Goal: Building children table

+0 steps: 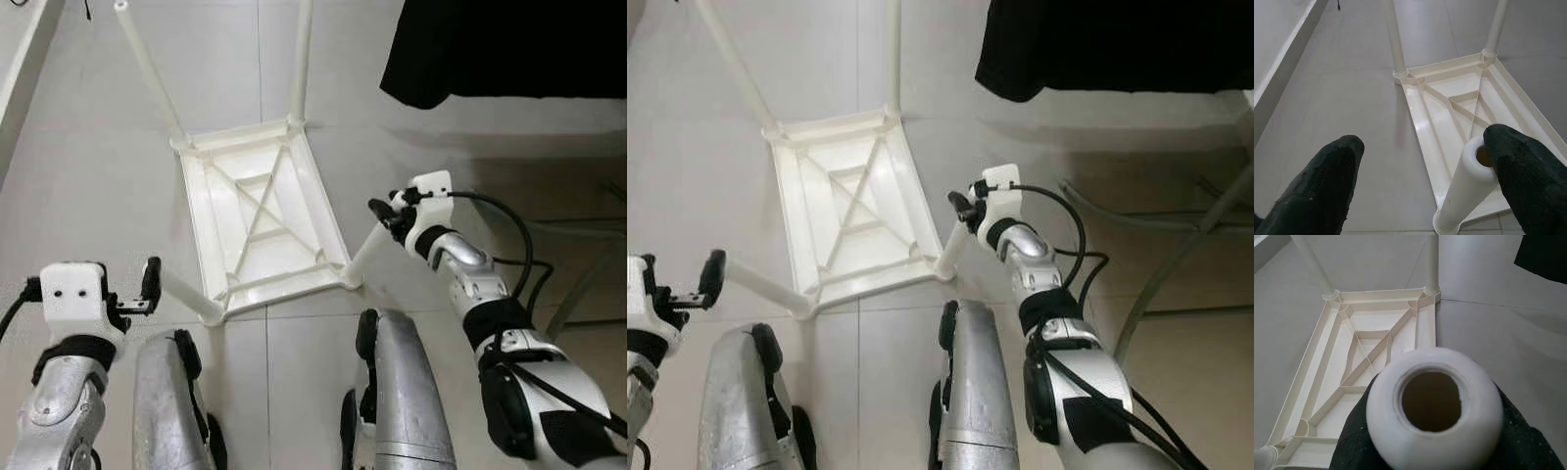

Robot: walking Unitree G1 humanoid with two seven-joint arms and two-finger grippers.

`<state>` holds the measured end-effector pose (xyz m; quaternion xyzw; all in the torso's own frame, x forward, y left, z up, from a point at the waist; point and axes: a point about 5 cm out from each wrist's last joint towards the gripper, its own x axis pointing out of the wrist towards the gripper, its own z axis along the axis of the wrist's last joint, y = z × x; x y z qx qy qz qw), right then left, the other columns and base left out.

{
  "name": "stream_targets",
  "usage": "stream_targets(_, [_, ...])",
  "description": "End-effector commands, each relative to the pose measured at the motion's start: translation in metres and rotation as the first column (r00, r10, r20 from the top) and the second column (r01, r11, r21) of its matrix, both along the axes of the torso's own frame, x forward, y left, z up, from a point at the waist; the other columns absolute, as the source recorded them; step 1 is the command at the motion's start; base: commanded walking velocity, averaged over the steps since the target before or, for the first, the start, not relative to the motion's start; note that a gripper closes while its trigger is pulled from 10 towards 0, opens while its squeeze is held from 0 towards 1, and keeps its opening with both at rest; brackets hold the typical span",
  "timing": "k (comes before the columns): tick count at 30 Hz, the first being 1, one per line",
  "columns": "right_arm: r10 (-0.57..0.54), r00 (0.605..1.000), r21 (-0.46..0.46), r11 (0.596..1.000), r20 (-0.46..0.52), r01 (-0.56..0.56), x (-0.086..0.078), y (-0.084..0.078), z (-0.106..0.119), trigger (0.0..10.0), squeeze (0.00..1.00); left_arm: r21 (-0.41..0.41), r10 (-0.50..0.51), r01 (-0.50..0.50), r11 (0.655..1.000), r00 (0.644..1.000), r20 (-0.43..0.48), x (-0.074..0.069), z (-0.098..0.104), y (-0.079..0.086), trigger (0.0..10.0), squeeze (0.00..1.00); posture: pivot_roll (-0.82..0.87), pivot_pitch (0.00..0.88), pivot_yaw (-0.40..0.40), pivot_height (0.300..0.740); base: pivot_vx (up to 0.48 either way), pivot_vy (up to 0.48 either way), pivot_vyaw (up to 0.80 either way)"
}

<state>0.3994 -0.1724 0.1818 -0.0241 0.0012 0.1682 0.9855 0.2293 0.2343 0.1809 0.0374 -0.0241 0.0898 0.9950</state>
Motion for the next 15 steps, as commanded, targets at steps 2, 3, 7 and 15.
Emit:
stream_targets(2, [0.033,0.995,0.025,0.999,-0.098,-0.031,-0.008,0.006,-0.028,0.0,0.0,-0.018,0.01,-0.011,1.0,0.999,-0.053,-0.003,-0.007,0.002,10.0,0.0,0.01,0.462,-0.095,0.465,0.0,0.0,0.0])
stream_targets(3, [0.061,0.993,0.033,0.998,-0.102,-0.058,-0.009,0.013,-0.03,0.0,0.0,-0.046,-0.081,0.081,0.996,0.997,0.011,0.003,0.008,-0.013,10.0,0.0,0.01,0.46,-0.095,0.465,0.0,0.0,0.0])
stream_targets(7, [0.078,0.991,0.039,0.996,-0.106,-0.075,-0.009,0.017,-0.031,0.0,0.0,-0.048,-0.147,0.15,0.988,0.988,0.053,0.005,0.017,-0.025,10.0,0.0,0.01,0.461,-0.095,0.465,0.0,0.0,0.0])
stream_targets(15, [0.106,0.988,0.043,0.994,-0.11,-0.102,-0.01,0.021,-0.033,0.0,0.0,-0.014,-0.172,0.173,0.985,0.983,0.066,0.006,0.022,-0.034,10.0,0.0,0.01,0.46,-0.1,0.465,0.0,0.0,0.0])
